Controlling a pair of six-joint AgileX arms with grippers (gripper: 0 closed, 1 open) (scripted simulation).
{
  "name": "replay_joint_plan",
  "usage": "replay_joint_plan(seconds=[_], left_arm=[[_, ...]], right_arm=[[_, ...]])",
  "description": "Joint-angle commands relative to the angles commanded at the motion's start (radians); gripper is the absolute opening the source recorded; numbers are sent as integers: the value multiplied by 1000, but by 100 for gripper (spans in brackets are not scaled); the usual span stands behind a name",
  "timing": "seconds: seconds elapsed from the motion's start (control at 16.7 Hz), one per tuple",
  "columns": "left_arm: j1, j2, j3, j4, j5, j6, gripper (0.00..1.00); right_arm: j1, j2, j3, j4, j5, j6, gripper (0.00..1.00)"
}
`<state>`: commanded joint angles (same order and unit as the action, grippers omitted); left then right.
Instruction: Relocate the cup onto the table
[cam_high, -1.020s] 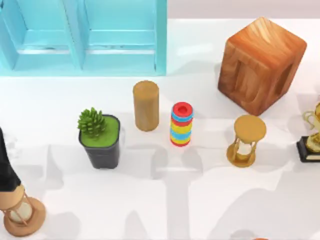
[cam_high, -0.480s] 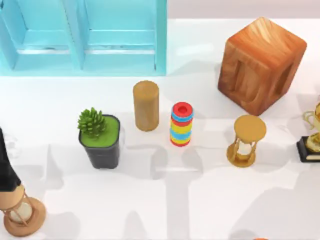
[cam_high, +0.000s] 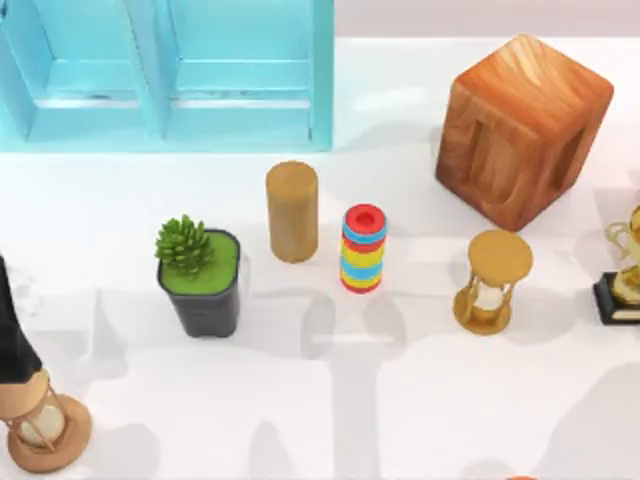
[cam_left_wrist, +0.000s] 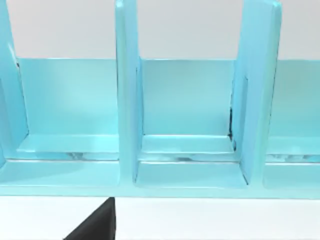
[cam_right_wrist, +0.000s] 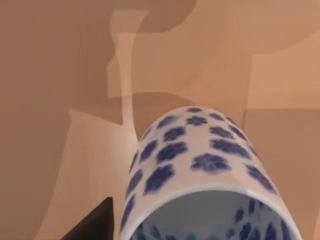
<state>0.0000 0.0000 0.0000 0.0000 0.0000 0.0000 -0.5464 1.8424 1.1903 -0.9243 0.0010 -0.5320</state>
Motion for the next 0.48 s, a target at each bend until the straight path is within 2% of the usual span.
replay_joint_plan(seconds=[0.3, 0.48], left_arm=[[0, 0, 0, 0, 0, 0, 100], [0, 0, 0, 0, 0, 0, 100]], right_arm=[[10, 10, -8, 21, -1, 9, 100], [10, 10, -8, 21, -1, 9, 77]])
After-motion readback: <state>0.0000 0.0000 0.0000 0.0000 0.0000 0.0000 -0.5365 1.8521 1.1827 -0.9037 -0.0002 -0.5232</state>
